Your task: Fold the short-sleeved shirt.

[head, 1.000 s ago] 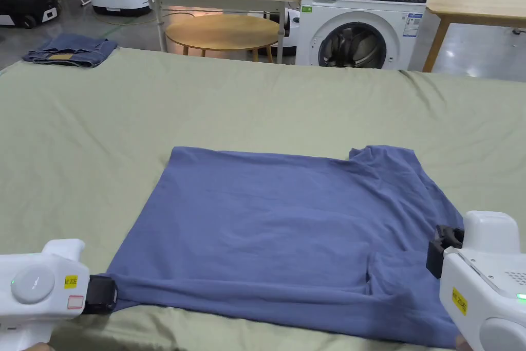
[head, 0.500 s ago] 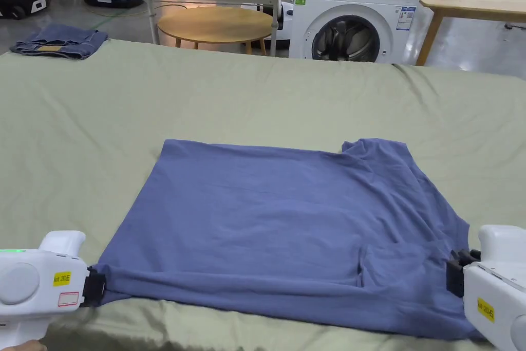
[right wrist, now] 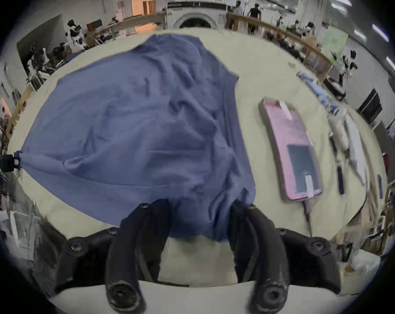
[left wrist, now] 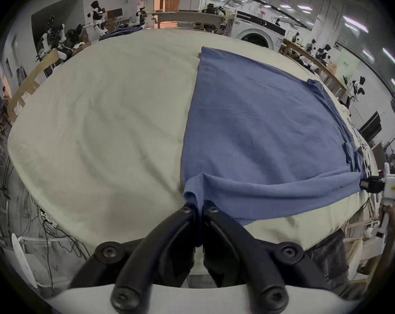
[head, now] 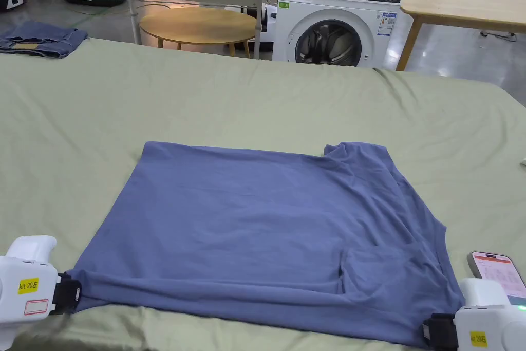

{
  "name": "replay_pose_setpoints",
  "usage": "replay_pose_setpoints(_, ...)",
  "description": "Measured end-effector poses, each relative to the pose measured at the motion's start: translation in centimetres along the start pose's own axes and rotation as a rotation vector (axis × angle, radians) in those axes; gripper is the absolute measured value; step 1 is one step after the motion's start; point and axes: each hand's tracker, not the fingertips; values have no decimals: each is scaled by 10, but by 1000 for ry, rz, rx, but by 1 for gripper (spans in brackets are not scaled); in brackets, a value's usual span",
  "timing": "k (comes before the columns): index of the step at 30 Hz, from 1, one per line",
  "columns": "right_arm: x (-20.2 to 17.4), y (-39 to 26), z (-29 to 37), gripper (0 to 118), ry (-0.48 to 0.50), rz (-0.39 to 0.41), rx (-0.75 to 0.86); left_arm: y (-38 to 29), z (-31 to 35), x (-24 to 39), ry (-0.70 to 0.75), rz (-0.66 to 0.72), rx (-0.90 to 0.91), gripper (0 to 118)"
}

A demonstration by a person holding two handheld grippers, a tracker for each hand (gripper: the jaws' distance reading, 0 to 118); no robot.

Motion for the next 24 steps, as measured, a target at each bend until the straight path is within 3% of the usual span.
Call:
replay_pose_setpoints(1,-1,-2,2,47,-19,4,27,0,0,-1,-2,3,1,0)
replay_pose_setpoints(2,3,-3,5,33,-18,20,38,-1,1,-1,-5,3,2,0)
replay_pose_setpoints(3,2,-3,7,7,5,38,48,-1,2,-2,-7,3,4,0)
replay_pose_setpoints(5,2,0,11,6,71,-19,44,0,5,-1,-9,-2,9,0)
replay_pose_setpoints(8,-6,1,22,6,9,82,73,3,14,1,-12,-6,40,0)
replay_pose_setpoints(18,2,43,70,6,76,-33,236,58,49,4,-65,-29,224,0)
replay_pose_setpoints(24,15,97,54,6,70,-90,270,114,29,2,-80,-9,272,0)
